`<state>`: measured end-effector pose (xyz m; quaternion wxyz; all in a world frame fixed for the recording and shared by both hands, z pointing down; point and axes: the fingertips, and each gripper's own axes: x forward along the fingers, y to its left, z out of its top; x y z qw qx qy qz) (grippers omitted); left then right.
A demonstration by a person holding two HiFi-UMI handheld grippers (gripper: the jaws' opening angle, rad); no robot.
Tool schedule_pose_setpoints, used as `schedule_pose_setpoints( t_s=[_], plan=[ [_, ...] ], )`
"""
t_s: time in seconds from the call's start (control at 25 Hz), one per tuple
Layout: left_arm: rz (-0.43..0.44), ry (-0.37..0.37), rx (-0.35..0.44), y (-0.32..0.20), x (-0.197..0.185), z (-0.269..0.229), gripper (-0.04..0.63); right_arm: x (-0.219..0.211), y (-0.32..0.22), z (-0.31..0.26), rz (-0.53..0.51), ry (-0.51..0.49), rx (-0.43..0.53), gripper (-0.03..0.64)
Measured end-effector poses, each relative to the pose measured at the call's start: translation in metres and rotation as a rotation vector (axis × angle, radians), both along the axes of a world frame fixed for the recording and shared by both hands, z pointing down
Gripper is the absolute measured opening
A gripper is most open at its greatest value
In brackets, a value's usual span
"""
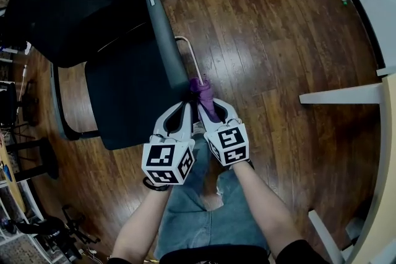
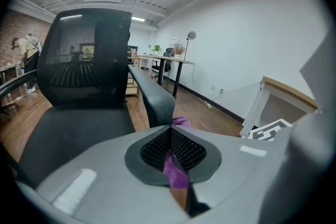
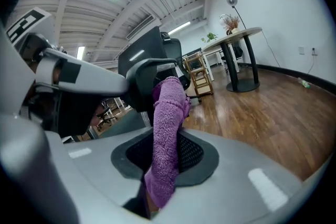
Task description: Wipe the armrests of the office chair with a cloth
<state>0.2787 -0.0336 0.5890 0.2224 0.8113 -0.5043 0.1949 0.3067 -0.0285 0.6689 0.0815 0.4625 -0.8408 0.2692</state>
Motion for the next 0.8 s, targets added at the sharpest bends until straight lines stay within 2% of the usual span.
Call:
schedule_pose_setpoints(
  t_s=[0.16,0.28,0.8],
  plan=[
    [0.0,-0.002,0.002,0.003,0.002,0.007,0.004,-0.001,0.001,0.015,-0.02,0.024,-0.008,0.074],
    [-0.005,-0.008,0.008,0.005,0.0,0.003,0.005,0.004,0.002,0.004,-0.013,0.02,0.01,0.074],
    [-0.045,0.052,0.057,0.012,0.004,-0.086,0.005,0.029,0.003,-0.141,-0.034,0.092,0.139,0.074]
  ],
)
